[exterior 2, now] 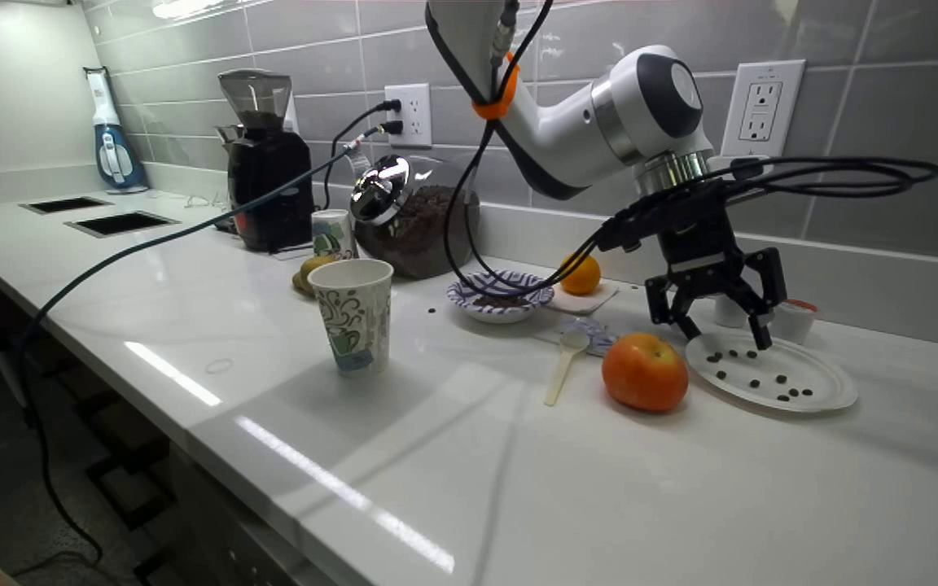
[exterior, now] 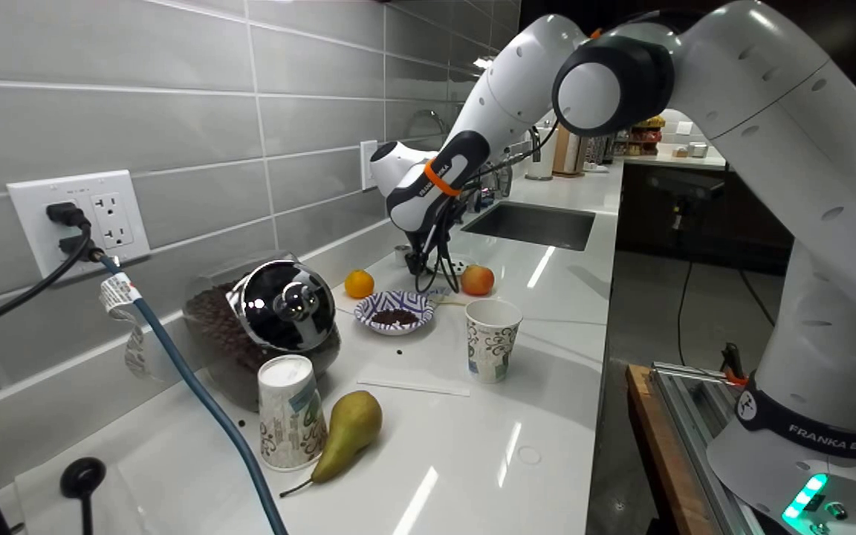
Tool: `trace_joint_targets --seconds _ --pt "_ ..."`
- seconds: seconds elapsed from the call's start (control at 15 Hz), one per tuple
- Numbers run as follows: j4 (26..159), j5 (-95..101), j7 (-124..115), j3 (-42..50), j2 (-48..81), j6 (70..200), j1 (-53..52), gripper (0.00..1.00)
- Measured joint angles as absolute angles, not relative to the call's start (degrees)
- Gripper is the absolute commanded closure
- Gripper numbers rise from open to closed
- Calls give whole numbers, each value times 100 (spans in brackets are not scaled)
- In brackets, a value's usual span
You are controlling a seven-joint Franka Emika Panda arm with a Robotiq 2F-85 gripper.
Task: Move the bowl backwards, then move the white plate to the left
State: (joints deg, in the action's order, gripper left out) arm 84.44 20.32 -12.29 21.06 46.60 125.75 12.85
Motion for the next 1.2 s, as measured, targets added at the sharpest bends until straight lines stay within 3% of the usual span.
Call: trace_joint_targets --seconds 0.27,0.67,0.87,0.93,1.2 --pt "8426 2060 -1229 2120 4660 12560 1263 37" --pt "8373 2077 -1229 2120 4663 12521 1258 62" --pt "8363 2080 -1229 2120 4663 12521 1256 68" --pt "8359 2080 -1229 2121 4663 12521 1255 65" --pt "8354 2085 -1228 2121 4666 12518 1256 67"
